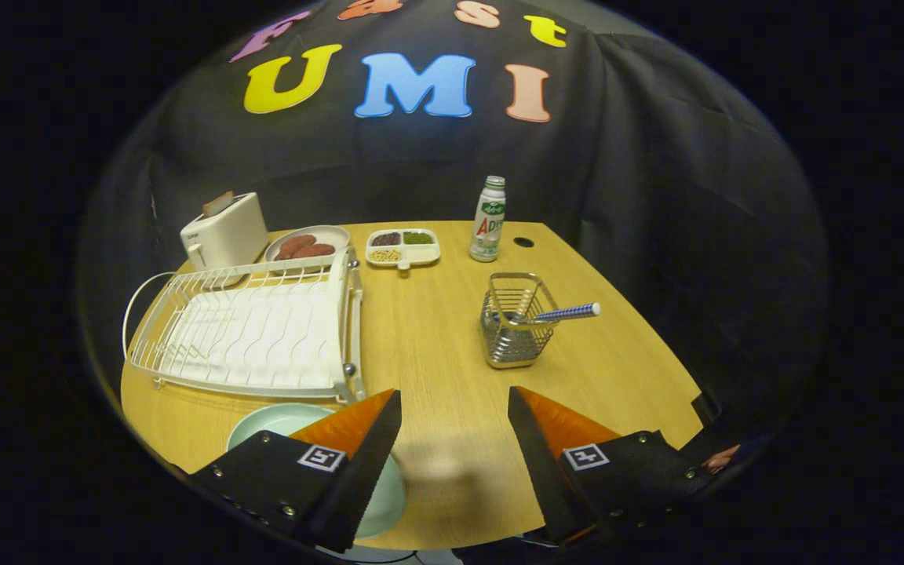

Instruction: Take the plate from the dish rack, then take the spoon from the basket and place it into the plate.

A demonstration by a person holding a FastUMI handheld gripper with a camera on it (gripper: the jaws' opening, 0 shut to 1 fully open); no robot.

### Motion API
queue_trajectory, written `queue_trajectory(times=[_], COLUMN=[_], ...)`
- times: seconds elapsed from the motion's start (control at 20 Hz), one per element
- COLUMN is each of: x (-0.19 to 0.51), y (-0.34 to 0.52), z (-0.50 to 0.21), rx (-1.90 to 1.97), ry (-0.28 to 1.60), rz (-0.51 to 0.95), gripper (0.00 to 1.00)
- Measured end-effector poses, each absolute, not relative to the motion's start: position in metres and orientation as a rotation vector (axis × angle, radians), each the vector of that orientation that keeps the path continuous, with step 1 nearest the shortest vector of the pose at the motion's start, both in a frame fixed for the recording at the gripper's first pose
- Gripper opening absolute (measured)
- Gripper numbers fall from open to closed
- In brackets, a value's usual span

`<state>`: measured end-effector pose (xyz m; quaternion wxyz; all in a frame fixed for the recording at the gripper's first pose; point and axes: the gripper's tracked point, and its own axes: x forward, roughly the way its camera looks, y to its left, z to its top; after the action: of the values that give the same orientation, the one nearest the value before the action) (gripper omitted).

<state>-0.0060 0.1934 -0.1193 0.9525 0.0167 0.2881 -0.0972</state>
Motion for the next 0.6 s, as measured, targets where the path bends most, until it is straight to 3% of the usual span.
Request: queue_trajectory(times=[0.15,0.6], x=[0.013,0.058], y=[0.169,0.099], z=[-0.113,-0.132], rx=[0.095,0.218], ry=[0.545,0.475], rz=[-0.256,-0.357], gripper=[0.98,0.97])
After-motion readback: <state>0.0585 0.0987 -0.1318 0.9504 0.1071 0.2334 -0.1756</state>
